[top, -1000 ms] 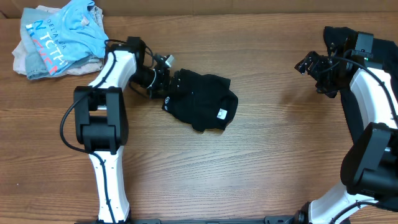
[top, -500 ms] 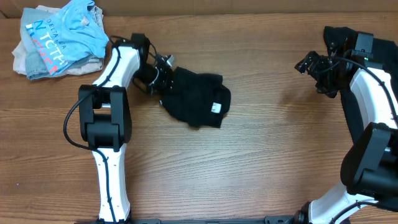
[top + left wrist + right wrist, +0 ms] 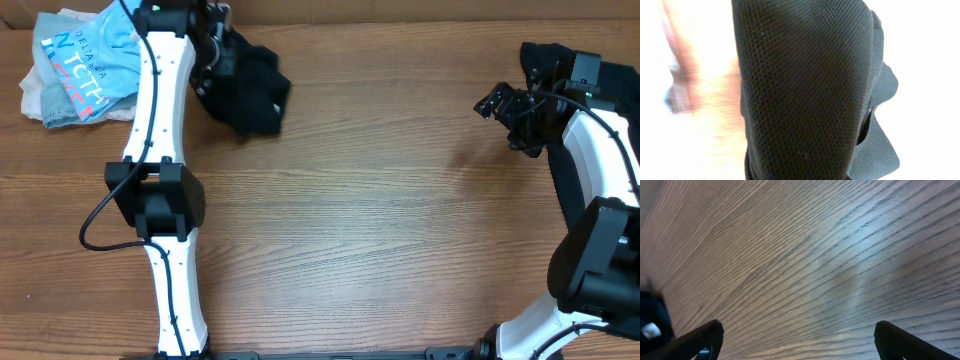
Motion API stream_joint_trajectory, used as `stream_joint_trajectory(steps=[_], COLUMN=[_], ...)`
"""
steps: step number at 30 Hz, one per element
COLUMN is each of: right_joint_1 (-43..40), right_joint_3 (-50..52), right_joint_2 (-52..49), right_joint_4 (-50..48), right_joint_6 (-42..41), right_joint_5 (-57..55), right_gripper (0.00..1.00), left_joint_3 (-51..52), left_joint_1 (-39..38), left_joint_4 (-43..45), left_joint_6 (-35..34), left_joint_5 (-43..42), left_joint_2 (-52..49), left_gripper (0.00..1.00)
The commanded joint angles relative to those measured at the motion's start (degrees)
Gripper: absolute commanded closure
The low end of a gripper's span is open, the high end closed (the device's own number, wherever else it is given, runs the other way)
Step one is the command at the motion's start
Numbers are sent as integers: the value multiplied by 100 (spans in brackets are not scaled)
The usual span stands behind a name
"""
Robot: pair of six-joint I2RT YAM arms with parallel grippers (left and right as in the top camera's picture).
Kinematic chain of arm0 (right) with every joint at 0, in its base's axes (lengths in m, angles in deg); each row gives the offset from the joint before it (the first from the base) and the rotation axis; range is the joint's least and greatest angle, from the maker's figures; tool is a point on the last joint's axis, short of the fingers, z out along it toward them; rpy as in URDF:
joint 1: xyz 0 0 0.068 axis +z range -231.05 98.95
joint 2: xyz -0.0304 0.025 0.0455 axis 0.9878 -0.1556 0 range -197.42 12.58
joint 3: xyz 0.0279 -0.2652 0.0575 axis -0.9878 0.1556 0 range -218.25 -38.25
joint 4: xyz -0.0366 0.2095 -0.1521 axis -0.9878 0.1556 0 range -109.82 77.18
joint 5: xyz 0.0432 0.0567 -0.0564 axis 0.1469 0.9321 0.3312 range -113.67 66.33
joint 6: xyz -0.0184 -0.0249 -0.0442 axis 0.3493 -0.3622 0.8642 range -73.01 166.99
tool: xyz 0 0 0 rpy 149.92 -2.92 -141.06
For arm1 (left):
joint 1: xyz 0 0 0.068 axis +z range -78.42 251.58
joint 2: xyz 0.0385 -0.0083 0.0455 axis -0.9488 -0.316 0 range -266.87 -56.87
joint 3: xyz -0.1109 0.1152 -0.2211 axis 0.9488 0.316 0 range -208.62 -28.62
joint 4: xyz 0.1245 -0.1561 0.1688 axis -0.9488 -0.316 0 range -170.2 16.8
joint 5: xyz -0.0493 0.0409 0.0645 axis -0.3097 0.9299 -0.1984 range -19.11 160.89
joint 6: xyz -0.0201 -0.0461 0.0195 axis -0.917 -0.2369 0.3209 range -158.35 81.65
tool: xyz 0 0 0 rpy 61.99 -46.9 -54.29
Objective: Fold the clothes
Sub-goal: 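Carry the black bundle with the left gripper to the upper-left clothes stack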
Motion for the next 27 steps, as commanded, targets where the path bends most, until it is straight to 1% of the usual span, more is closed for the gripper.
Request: stream_joint_trajectory(steps=[1, 7, 11, 14, 21, 25, 27], right_joint_1=[0, 0, 0, 0, 0, 0, 0], right_joint_3=[-142, -142, -142, -142, -142, -142, -142], right_joint_2=[0, 0, 0, 0, 0, 0, 0], right_joint_4=[-22, -22, -24, -24, -22, -22, -22], right_joint_6=[-4, -4, -4, -4, -4, -4, -4], right_joint_5=[0, 0, 2, 0, 2, 0, 0], right_gripper=[0, 0, 0, 0, 0, 0, 0], left_joint_3=[-256, -258, -258, -299, -1058, -1412, -1502], left_joint_1=[157, 343, 417, 457, 476, 498, 525], left_joint_4=[184, 584, 817, 1003, 1084, 1141, 1163], left_joint_6=[-55, -70, -345, -413, -555, -905, -938], left_joint_5=[756, 857, 1049, 1045, 1045, 1036, 1034], left_joint_2=[48, 48, 59, 125, 153, 153, 153], left_gripper=[90, 96, 96, 96, 95, 96, 96])
